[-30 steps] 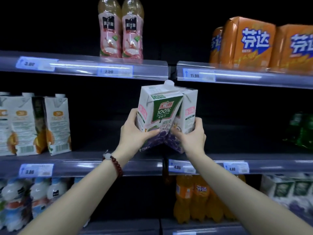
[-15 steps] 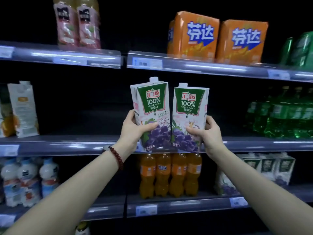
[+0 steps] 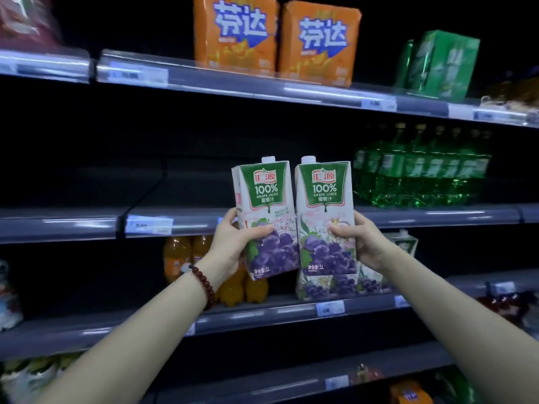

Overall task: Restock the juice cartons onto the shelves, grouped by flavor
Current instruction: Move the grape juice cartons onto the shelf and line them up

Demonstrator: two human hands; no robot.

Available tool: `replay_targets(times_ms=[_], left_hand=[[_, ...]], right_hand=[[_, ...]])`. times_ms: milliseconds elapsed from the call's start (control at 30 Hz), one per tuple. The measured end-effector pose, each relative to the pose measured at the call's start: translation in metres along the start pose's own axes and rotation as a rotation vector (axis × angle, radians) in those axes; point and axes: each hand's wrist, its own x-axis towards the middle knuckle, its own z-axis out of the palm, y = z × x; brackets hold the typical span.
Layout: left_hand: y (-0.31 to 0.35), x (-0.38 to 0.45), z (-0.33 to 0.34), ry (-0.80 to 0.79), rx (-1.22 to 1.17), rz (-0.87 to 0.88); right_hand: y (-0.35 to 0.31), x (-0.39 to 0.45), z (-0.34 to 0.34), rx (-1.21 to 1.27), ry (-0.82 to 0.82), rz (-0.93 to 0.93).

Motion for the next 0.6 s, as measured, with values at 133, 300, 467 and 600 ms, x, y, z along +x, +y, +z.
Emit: replay_targets(times_ms=[133, 300, 467, 600], left_hand=[[-0.027, 0.006, 0.032, -0.049, 0.024, -0.067], [-0.059, 0.03, 0.07, -0.157, 0.025, -0.139], [-0.084, 0.051, 0.122, -0.265, 0.04, -0.17], [-0.108, 0.066, 0.175, -0.298, 0.021, -0.181]], right_hand=[[0.005, -0.011, -0.04, 0.009, 0.023, 0.05], [0.018, -0.028, -0.087, 0.027, 0.126, 0.047], [0.02, -0.045, -0.141, 0.007, 0.23, 0.057], [0.018, -0.053, -0.198, -0.028, 0.237, 0.051]])
